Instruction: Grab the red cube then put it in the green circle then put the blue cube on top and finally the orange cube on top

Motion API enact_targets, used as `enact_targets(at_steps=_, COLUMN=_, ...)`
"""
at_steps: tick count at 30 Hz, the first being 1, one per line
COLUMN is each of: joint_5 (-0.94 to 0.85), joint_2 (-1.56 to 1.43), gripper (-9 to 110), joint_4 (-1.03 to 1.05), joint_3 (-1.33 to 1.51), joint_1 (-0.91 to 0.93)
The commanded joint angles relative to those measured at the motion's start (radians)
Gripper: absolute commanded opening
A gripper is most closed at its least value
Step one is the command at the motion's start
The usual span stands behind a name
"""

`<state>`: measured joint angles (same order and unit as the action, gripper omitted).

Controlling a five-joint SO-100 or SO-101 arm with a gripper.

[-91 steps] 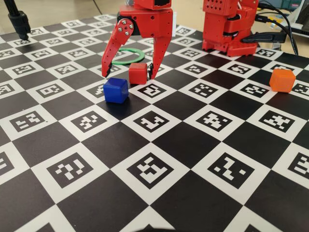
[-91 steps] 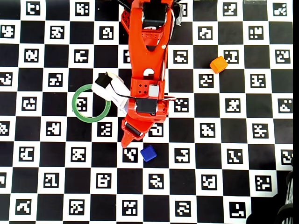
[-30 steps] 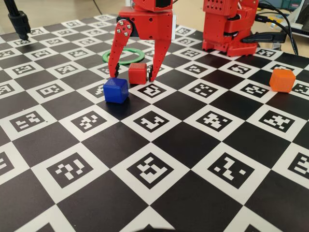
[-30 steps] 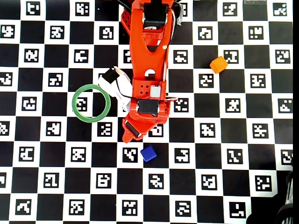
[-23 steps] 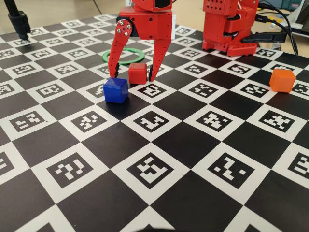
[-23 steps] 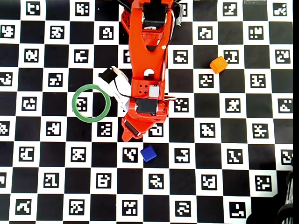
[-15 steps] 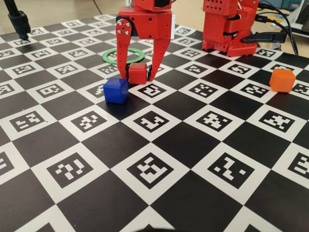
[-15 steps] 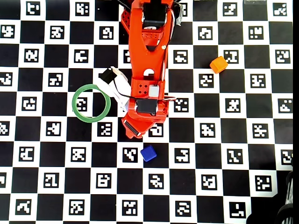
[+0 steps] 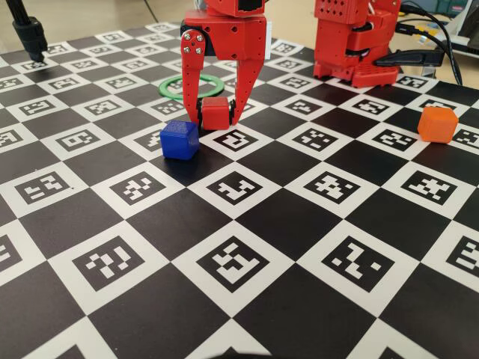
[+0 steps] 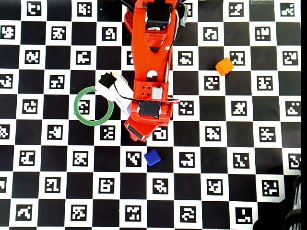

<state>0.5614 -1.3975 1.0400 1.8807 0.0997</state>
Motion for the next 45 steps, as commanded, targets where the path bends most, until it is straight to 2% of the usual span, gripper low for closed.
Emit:
enact_targets(at_steps=1, joint_5=-0.055, joint_2=-0.11, gripper=8, joint_4=0.078, joint_3=-0.087, joint_1=0.0)
enact_targets(at_steps=6, joint_5=-0.103, joint_2=-0.117, gripper=8, joint_4=0.213, joint_3=-0.179, joint_1=0.002)
enact_targets(at_steps=21, joint_5=-0.172, joint_2=-0.245, gripper=7, joint_4=0.425, joint_3=-0.333, joint_1=0.044)
enact_targets(at_steps=29, joint_5=-0.305, joint_2=-0.261, gripper=7, joint_4=0.563, joint_3=-0.448, joint_1=0.097)
enact_targets(at_steps=45, joint_5=-0.673, joint_2=-0.331, gripper=7, joint_4=0.653, joint_3=-0.451, joint_1=0.281)
